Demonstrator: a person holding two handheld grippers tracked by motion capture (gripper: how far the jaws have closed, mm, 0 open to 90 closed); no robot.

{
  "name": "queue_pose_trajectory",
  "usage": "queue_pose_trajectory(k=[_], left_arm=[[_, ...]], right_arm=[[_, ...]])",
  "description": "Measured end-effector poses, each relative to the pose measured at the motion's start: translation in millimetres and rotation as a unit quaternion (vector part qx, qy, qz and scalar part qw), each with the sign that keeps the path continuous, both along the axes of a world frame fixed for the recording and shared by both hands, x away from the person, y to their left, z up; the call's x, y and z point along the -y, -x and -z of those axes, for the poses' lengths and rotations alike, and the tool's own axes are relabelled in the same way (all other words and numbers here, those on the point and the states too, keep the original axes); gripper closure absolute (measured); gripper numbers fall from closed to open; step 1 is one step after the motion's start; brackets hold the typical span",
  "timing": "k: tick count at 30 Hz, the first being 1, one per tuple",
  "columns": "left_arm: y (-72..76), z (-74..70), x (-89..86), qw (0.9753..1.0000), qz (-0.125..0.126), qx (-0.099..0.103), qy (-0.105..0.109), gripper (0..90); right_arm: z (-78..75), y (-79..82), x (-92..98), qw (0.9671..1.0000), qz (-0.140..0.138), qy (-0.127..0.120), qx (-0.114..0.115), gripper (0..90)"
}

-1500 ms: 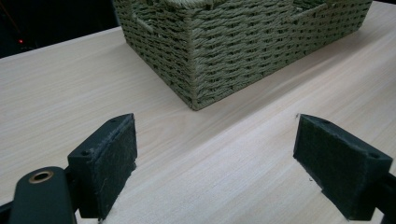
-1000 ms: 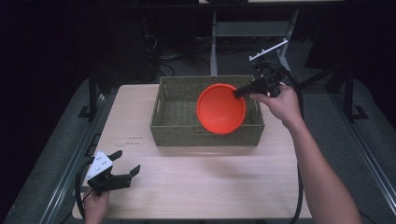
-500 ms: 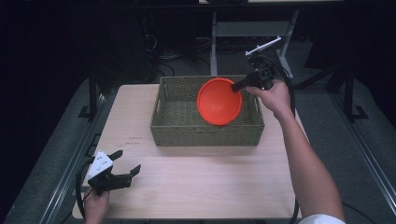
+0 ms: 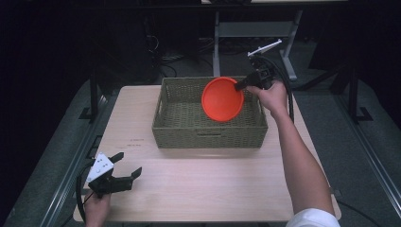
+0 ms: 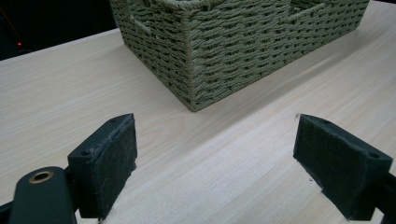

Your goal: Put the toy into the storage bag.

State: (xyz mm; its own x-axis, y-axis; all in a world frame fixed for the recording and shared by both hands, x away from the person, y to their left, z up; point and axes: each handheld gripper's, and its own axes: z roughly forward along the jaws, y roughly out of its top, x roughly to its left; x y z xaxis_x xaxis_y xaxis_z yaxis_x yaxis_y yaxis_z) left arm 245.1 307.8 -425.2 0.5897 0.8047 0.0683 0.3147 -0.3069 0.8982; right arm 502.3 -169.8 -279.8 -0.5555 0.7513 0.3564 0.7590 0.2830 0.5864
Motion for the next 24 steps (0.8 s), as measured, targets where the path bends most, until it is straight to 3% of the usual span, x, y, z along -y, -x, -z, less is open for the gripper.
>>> queue_pose_trajectory(k=[6, 16, 24], left_arm=[[0.3, 0.1, 0.6, 1.0, 0.001, 0.001, 0.0, 12.8], [1.2, -0.3, 0.4, 1.0, -0.001, 0.001, 0.002, 12.8], [1.4, -0.4, 0.2, 1.0, 0.0, 0.002, 0.001, 12.8]], right_arm=[[9.4, -6.7, -5.9, 0.9999, 0.007, 0.013, -0.001, 82.2], [30.0, -16.1, -20.5, 0.9991, 0.015, 0.035, -0.021, 82.1], [58.9, -25.9, -40.2, 0.9974, 0.007, 0.053, -0.049, 82.1]])
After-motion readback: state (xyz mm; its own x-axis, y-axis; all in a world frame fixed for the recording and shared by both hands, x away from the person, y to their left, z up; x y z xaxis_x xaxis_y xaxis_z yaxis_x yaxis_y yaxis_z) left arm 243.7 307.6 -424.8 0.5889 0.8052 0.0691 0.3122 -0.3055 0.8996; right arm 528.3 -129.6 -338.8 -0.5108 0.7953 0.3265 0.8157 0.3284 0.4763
